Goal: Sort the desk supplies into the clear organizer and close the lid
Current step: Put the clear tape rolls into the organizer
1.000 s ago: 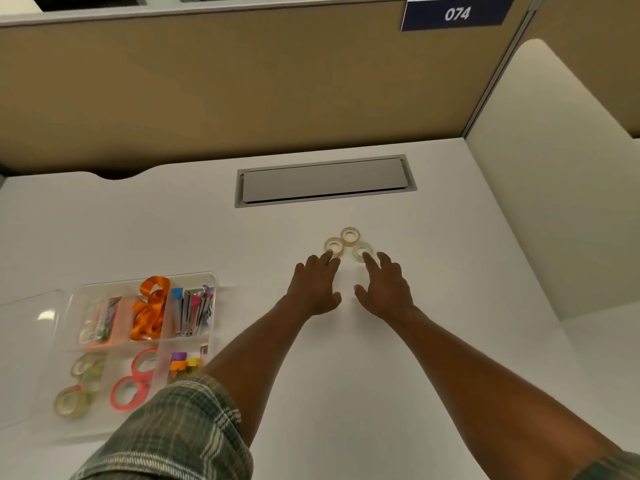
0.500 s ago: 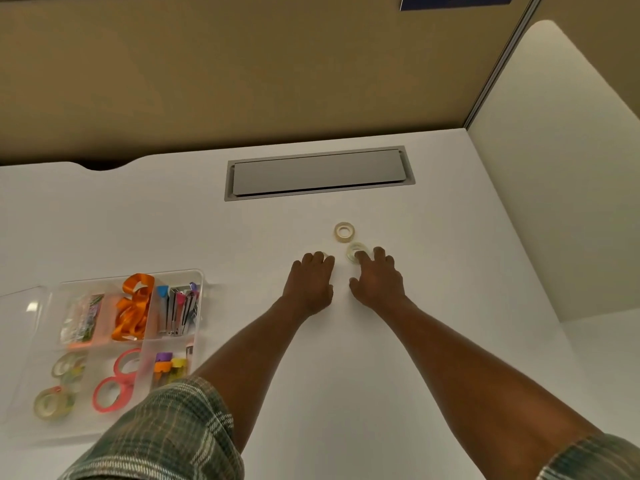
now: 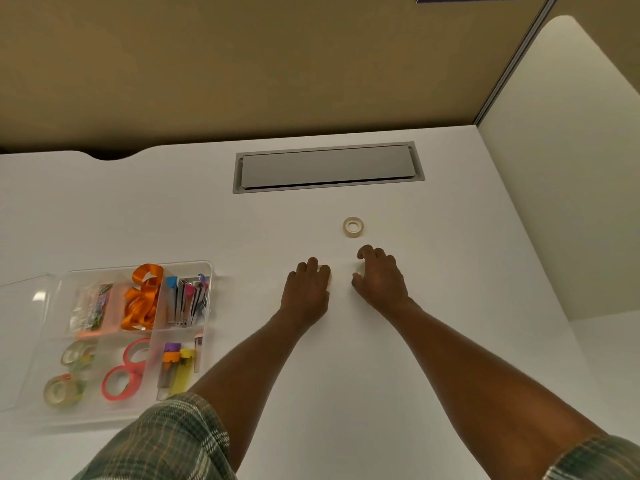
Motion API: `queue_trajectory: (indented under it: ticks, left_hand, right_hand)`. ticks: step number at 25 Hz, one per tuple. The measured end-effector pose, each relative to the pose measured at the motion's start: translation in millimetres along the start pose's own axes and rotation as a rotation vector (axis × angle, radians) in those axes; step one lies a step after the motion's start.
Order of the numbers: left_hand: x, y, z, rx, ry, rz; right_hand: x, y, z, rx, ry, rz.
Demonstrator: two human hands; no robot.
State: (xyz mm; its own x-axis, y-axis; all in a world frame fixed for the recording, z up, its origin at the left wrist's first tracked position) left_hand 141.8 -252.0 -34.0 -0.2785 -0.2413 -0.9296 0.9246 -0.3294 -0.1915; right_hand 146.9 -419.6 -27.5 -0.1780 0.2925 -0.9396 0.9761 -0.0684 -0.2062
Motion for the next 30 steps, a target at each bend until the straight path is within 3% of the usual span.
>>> queue_trajectory:
  ticks: [4,13,18,24,27,30]
  left_hand:
    - [4.3,-12.1,-6.2,-0.008,0.005,0.004]
    - [-5.6,-46.2,-15.1,-0.041,-0.127,0.054]
    - [-16.6,-62.7,-24.3,-0.077,-0.188,0.087]
    - [-26.7,-85.0,-38.4,-0.091,-0.294,0.156]
    - [-33.2,-97.1,-48.7,-0.092,-0.354,0.203]
    - [-40.6,-112.3,-63.6,-0.103,-0.423,0.267]
  right_hand:
    - [-6.9,13.9,-13.0,0.020,0.074,-0.011]
    - [-12.7,60.2,-32.9,0.169,-0.184,-0.212]
    - [-1.0,43.6,-44.9,0.121,-0.208,-0.122]
    - [21.7,-0.4,-58.1,-0.060,-0.347,0.020]
    - [22.1,-13.9,-65.8,-0.017,-0.190,0.006]
    - [17.0,-26.6,-83.2,0.054,0.224,-0.018]
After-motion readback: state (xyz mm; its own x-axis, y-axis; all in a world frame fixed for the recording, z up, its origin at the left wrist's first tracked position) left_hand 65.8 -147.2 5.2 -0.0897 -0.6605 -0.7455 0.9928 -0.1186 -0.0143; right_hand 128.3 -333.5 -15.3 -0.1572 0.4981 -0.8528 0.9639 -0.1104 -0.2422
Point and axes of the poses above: each hand's wrist, its own y-axis towards the middle knuckle, its own x-axis out of the palm, z = x × y, the point moved 2 cm from there along y, towards the middle knuckle, and after that the axes turned 11 degrees about -y, right-handed, at the moved point
